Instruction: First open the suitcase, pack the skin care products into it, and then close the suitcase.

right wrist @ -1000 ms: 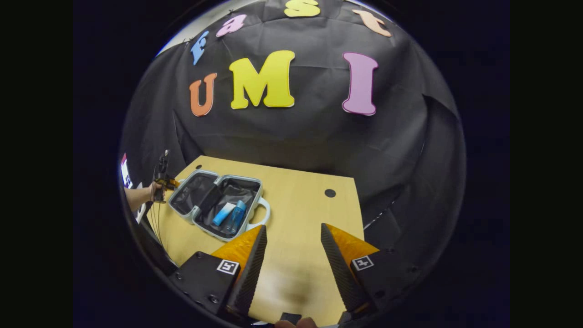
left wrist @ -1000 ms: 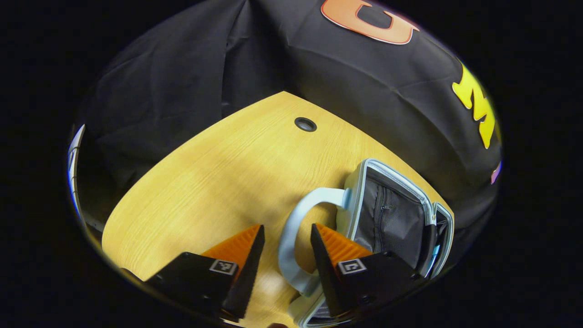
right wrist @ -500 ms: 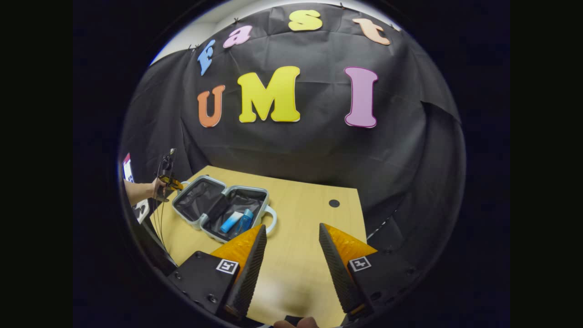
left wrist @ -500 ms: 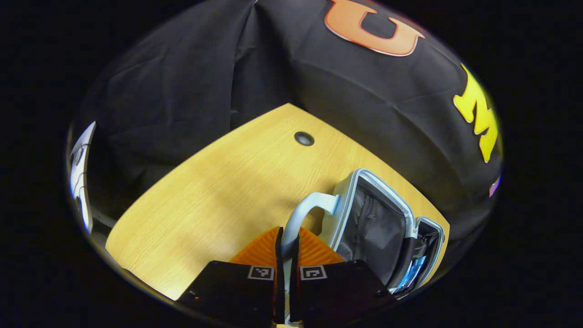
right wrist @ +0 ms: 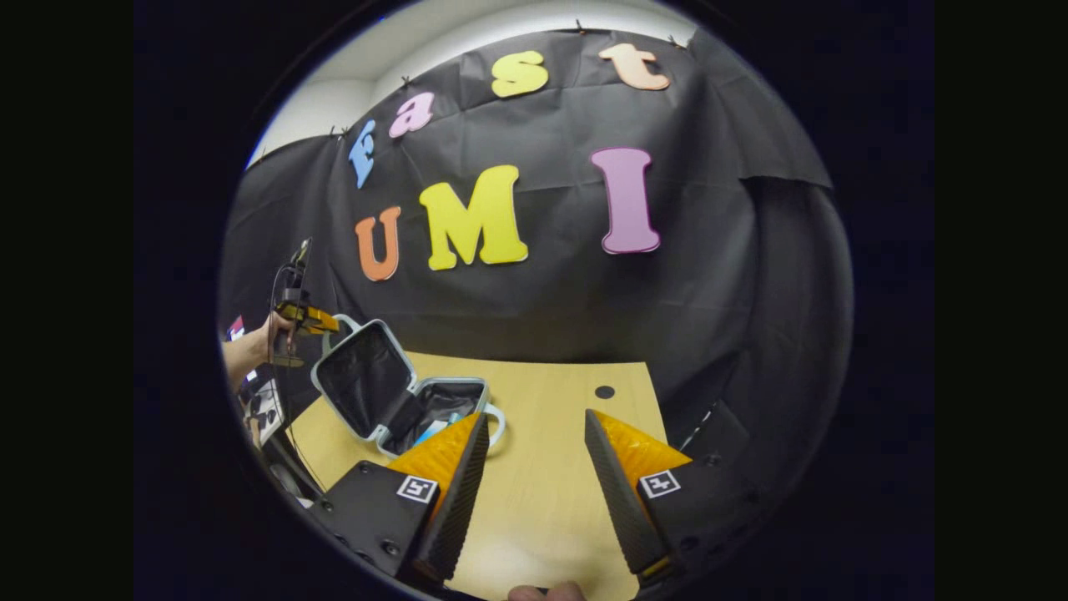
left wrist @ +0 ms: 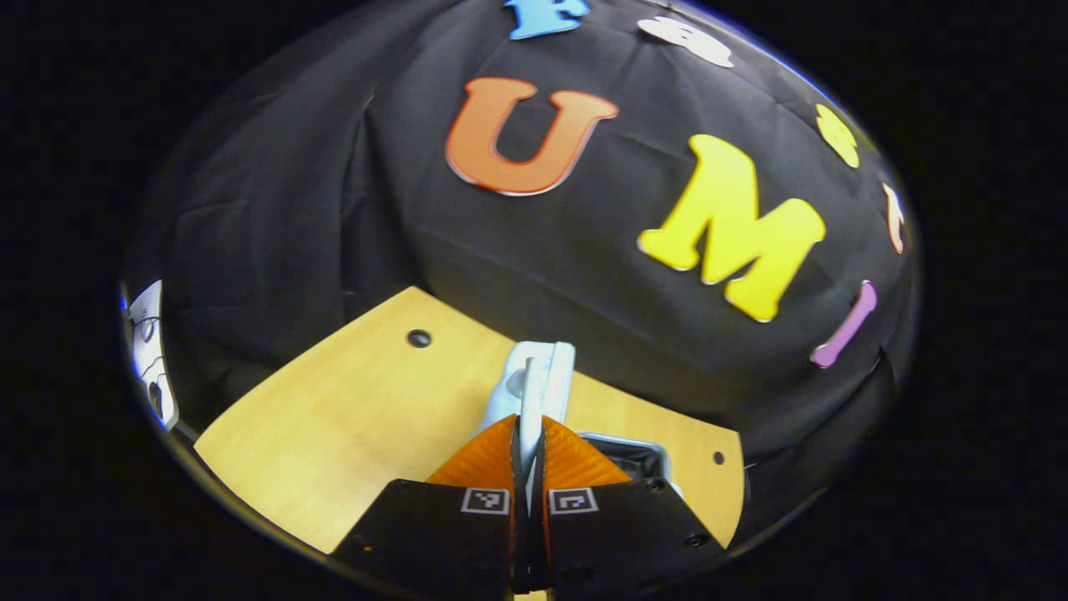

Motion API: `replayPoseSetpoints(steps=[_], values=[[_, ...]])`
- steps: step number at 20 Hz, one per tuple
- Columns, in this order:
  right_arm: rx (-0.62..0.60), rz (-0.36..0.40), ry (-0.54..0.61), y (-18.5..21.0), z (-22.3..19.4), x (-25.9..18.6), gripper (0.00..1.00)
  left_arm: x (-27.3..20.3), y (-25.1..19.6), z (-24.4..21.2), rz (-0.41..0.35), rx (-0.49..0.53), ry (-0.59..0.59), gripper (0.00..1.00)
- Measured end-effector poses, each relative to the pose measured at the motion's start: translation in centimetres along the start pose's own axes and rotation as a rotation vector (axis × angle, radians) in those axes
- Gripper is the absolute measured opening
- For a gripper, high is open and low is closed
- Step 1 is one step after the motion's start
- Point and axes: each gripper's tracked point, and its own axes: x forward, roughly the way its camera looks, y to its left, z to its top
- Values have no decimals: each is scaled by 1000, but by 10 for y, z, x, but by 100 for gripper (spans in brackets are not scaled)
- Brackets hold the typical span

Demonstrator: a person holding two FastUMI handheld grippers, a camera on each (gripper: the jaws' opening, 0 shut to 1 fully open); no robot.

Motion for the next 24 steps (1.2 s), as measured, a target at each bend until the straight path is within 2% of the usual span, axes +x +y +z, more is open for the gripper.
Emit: replayPoseSetpoints(steps=[4, 6, 9, 11, 14, 18, 24], values=[[7, -73, -15, -38, 0, -19, 70, 2, -119, -39, -135, 46, -21, 3], [27, -120, -4, -59, -3, -32, 71, 16, -164, -74, -151, 58, -20, 3], [31, -200, 29, -91, -14, -50, 70, 40, -209, -116, -157, 35, -16, 3], [18, -252, 54, -109, -22, -62, 71, 63, -231, -150, -157, 19, 13, 3], [14, -321, 89, -129, -35, -73, 71, 98, -255, -200, -147, 76, 47, 4], [43, -345, 126, -140, -50, -72, 72, 134, -262, -271, -109, 167, 118, 4], [69, -334, 134, -138, -54, -60, 74, 141, -266, -299, -70, 322, 109, 4]])
